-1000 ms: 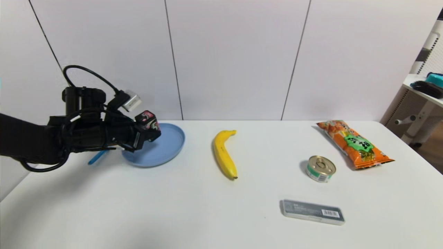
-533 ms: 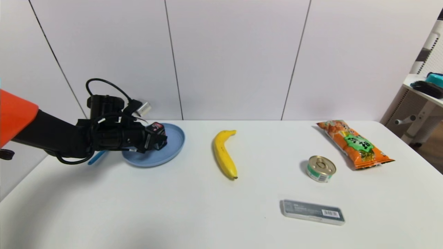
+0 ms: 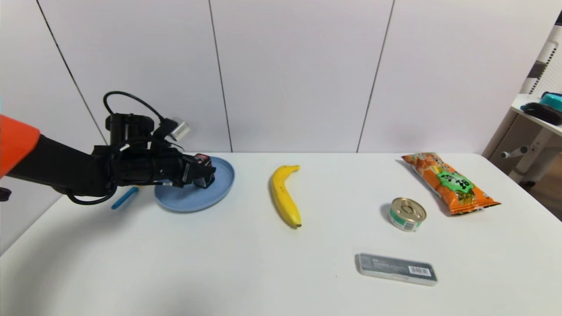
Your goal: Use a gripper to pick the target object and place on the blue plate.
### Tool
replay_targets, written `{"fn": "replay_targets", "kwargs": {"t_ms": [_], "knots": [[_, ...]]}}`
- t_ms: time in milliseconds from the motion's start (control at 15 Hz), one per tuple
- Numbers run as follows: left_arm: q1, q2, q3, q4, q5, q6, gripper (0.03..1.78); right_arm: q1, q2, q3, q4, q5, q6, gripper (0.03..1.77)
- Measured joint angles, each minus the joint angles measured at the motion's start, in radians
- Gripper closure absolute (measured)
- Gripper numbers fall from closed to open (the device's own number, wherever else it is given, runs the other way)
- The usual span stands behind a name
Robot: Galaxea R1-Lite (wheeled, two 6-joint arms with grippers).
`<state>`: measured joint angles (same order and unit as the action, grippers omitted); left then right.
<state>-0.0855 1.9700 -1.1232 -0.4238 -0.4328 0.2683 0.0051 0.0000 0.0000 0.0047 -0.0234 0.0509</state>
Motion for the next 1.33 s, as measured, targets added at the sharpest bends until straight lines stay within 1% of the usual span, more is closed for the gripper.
{"fn": "replay_targets", "kwargs": {"t_ms": [200,267,400,600,800,867,1000,1133,1333], "knots": [[-0.002,-0.098,-0.004,0.002,0.011,-0.002,0.29,0.0,0.0,0.0,0.0,0.0,-0.001,0.1],[-0.002,-0.143,0.007,0.003,0.039,-0.004,0.27,0.0,0.0,0.0,0.0,0.0,-0.001,0.1],[-0.001,-0.24,0.055,0.004,0.127,-0.009,0.23,0.0,0.0,0.0,0.0,0.0,-0.001,0.1],[0.0,-0.417,0.186,0.006,0.264,-0.029,0.19,0.0,0.0,0.0,0.0,0.0,-0.001,0.1],[0.009,-0.626,0.362,0.006,0.449,-0.061,0.16,0.0,0.0,0.0,0.0,0.0,-0.001,0.1],[0.014,-0.705,0.435,0.011,0.496,-0.072,0.16,0.0,0.0,0.0,0.0,0.0,0.0,0.1],[0.026,-0.859,0.597,0.022,0.537,-0.083,0.14,0.0,0.0,0.0,0.0,0.0,-0.001,0.1],[0.035,-1.016,0.767,0.029,0.551,-0.087,0.14,0.0,0.0,0.0,0.0,0.001,0.0,0.1],[0.041,-1.263,0.961,0.07,0.553,-0.089,0.13,0.0,0.0,0.0,0.0,0.0,0.0,0.1]]}}
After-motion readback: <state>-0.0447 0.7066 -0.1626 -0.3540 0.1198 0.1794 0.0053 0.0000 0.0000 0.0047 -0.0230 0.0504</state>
